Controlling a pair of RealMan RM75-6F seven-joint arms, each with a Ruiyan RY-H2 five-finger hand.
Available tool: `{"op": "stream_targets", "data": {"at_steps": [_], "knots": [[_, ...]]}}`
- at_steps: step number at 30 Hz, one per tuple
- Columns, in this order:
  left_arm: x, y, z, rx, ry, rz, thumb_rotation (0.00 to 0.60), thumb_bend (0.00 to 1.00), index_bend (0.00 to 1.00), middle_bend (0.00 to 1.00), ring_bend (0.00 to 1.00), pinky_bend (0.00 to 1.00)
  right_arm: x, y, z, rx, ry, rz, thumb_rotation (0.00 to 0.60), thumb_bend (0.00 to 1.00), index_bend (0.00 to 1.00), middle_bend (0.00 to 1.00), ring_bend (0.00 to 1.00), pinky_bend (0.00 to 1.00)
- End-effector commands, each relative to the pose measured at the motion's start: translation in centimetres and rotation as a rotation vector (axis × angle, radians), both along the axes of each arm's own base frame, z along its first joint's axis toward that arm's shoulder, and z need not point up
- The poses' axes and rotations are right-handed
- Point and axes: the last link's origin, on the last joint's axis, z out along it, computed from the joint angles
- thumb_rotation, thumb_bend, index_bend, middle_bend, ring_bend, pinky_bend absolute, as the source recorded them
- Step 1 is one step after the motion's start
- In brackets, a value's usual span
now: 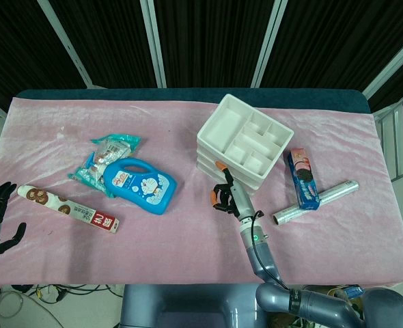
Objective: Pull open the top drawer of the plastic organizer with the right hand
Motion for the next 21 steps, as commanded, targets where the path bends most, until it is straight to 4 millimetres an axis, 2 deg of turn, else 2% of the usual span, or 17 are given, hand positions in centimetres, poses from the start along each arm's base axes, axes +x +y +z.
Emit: {"op": "stream_targets", "data": {"at_steps": [1,21], "knots": [[0.0,0.0,0.0,0.0,0.0,0.0,0.6,0.37,0.06,0.05,0.0,0.09,0.11,-0.05,0.0,0.003,-0.002,0.003,0.6,0.5,0.0,0.71,0.8,0.75],[-0.02,0.01,0.08,0.0,-0.001,0.007,0.6,0.37,0.06,0.05,0.0,0.09,0.29,0.13,-0.06,0.027,-0.011,0.008,0.6,0.5,0.0,0.71,0.8,0.75]]}}
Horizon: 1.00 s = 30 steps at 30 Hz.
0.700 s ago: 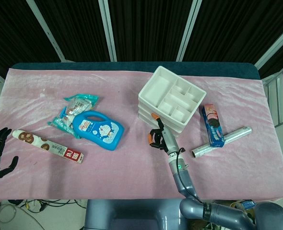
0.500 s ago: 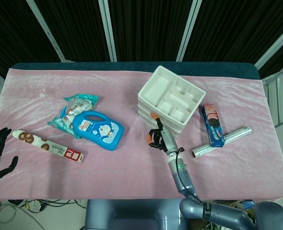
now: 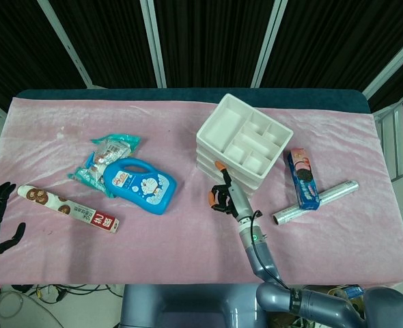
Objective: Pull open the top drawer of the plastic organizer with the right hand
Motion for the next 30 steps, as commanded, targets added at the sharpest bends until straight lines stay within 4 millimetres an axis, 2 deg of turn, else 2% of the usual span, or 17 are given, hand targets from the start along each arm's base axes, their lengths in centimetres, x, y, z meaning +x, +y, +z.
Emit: {"op": "stream_targets", "data": {"at_steps": [1,30], "knots": [[0.0,0.0,0.0,0.0,0.0,0.0,0.6,0.37,0.06,0.05,0.0,0.09,0.1,0.0,0.0,0.002,0.0,0.003,0.6,0.5,0.0,0.71,0.8,0.75],[0.0,0.0,0.1,0.003,0.0,0.01,0.6,0.37,0.06,0.05,0.0,0.09,0.7,1.3,-0.1,0.054,-0.014,0.043,0.6,0.5,0.0,0.71,0.79,0.75]]}}
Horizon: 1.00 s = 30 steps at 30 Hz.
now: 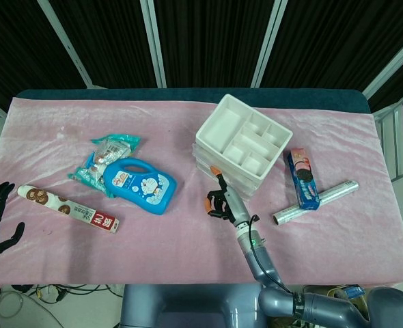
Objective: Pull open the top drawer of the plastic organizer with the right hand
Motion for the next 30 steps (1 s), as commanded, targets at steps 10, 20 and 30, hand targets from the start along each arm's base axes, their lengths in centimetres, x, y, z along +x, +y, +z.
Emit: {"op": "stream_targets", "data": {"at_steps": [10,20,30], "knots": [[-0.1,0.0,0.0,0.002,0.0,0.004,0.6,0.37,0.06,0.05,0.0,0.09,0.3,0.9,-0.2,0.018,-0.009,0.019,0.6,0.51,0.0,0.71,0.79,0.75],[-0.1,0.1,0.1,0.001,0.001,0.008,0.6,0.37,0.06,0.05,0.0,0.08,0.8,2.3,-0.5,0.05,-0.022,0.047,0.6,0.51,0.0,0.71,0.79,0.75],[-0.1,0.1,0.1,0.0,0.004,0.012,0.6,0.37,0.06,0.05,0.0,0.07,1.2,3.7,-0.5,0.071,-0.037,0.072,0.6,0.51,0.0,0.71,0.79,0.75]]}}
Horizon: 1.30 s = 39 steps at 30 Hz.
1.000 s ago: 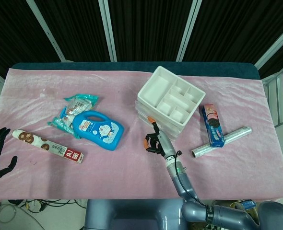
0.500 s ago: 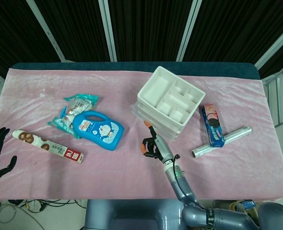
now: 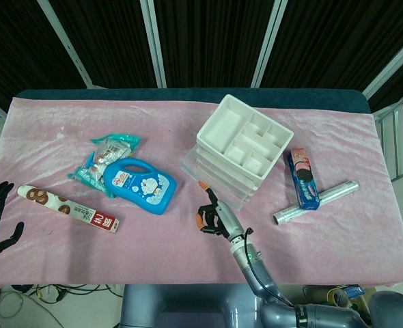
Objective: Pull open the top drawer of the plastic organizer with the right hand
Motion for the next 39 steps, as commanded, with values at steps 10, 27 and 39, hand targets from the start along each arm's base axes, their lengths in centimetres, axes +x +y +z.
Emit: {"op": "stream_targets", "data": {"at_steps": [10,27,39], "knots": [[0.0,0.0,0.0,0.0,0.004,0.003,0.6,0.37,0.06,0.05,0.0,0.07,0.4,1.8,0.2,0.028,-0.015,0.022,0.6,0.51,0.0,0.71,0.79,0.75],[0.0,0.1,0.0,0.0,0.005,0.004,0.6,0.37,0.06,0.05,0.0,0.07,-1.6,4.0,-0.4,0.063,0.018,-0.005,0.6,0.51,0.0,0.71,0.78,0.75],[-0.1,0.0,0.0,-0.003,0.007,0.009,0.6,0.37,0.06,0.05,0.0,0.07,-5.7,6.6,1.0,0.119,0.066,-0.032,0.6,0.51,0.0,0.71,0.78,0.75]]}}
